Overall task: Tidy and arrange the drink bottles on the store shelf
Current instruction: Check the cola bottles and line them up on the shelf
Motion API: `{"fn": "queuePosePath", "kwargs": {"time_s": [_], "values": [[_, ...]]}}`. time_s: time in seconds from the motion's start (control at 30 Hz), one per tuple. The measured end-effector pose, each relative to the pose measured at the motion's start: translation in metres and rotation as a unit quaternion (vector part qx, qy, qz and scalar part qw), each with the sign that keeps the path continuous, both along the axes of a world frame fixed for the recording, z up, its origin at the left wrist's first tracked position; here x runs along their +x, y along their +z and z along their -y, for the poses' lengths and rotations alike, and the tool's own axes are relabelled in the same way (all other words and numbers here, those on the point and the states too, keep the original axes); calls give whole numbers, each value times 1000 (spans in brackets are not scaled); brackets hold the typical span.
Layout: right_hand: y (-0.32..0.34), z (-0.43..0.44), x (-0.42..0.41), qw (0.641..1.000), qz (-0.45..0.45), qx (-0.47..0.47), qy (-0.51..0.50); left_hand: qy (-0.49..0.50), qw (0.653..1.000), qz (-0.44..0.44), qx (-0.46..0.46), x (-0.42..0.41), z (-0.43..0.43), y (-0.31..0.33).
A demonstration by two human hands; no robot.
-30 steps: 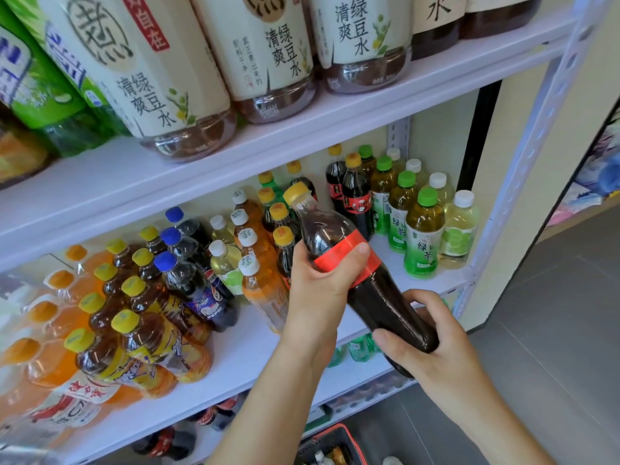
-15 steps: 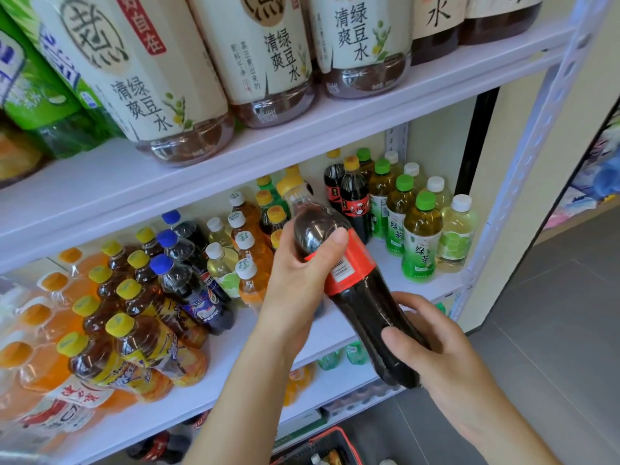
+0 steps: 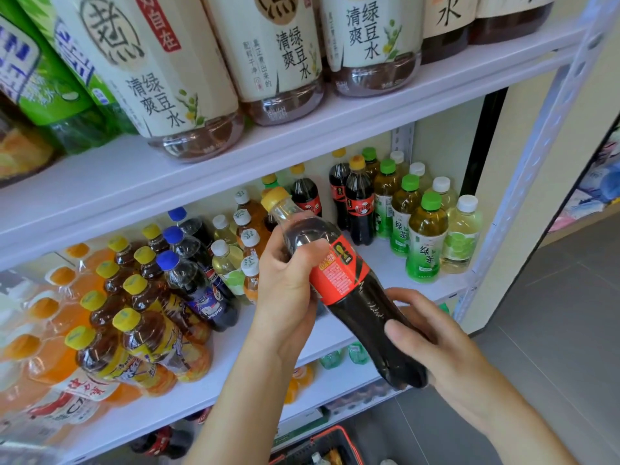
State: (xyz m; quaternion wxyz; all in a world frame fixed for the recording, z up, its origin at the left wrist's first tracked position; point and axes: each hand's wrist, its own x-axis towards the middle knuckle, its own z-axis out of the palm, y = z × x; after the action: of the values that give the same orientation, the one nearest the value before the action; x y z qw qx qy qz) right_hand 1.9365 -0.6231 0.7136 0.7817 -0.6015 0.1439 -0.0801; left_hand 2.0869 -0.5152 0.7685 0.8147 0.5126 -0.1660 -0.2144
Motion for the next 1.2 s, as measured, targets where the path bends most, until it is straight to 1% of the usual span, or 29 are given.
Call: {"fn": "queuePosePath", "kwargs": {"time_s": [0.03, 0.07, 0.13, 0.17, 0.2, 0.23, 0.27, 0.3, 0.33, 0.4, 0.47, 0.53, 0.63, 0.7, 0.8, 0.87, 0.97, 1.03, 1.1, 1.2], "values": [[-1, 3, 0, 996, -4, 72, 54, -19, 1000, -6, -13, 0, 0, 0], [-2, 4, 0, 990, -4, 110, 89, -39, 999, -10, -23, 0, 1, 1], [-9, 5, 1, 990, 7, 109, 91, -72, 997, -11, -27, 2, 2, 3], [-14, 5, 2, 995, 13, 76, 66, -78, 997, -7, -13, 5, 2, 6], [-19, 4, 3, 999, 15, 22, 33, -70, 997, 6, 21, 9, 1, 10], [-23, 4, 4, 999, 13, -32, 1, -55, 995, 38, 75, 15, 0, 13], [-27, 4, 5, 997, 11, -68, -25, -42, 986, 82, 139, 20, 0, 16], [-30, 4, 5, 995, 9, -83, -47, -38, 973, 123, 191, 26, -1, 17], [-34, 5, 6, 993, 9, -94, -64, -46, 961, 150, 226, 30, -1, 18], [-41, 7, 8, 988, 8, -125, -95, -64, 948, 177, 256, 38, 0, 18], [-49, 10, 13, 981, 3, -149, -121, -81, 942, 196, 259, 46, 1, 17], [-57, 13, 18, 976, 3, -164, -142, -99, 926, 237, 277, 52, 5, 20], [-68, 19, 26, 966, -4, -199, -164, -115, 875, 318, 345, 64, 8, 24], [-73, 24, 34, 958, -20, -223, -176, -131, 846, 359, 372, 69, 9, 27], [-77, 32, 48, 942, -47, -276, -186, -140, 828, 384, 384, 70, 11, 30], [-78, 38, 60, 933, -57, -316, -165, -127, 805, 420, 400, 70, 14, 28], [-77, 48, 76, 912, -68, -386, -119, -69, 737, 506, 442, 74, 22, 23], [-73, 56, 84, 896, -71, -422, -117, -21, 692, 554, 462, 79, 29, 20], [-66, 65, 91, 886, -70, -440, -127, 16, 658, 576, 485, 88, 37, 17], [-55, 81, 103, 884, -61, -444, -136, 62, 606, 592, 528, 108, 49, 10]]}}
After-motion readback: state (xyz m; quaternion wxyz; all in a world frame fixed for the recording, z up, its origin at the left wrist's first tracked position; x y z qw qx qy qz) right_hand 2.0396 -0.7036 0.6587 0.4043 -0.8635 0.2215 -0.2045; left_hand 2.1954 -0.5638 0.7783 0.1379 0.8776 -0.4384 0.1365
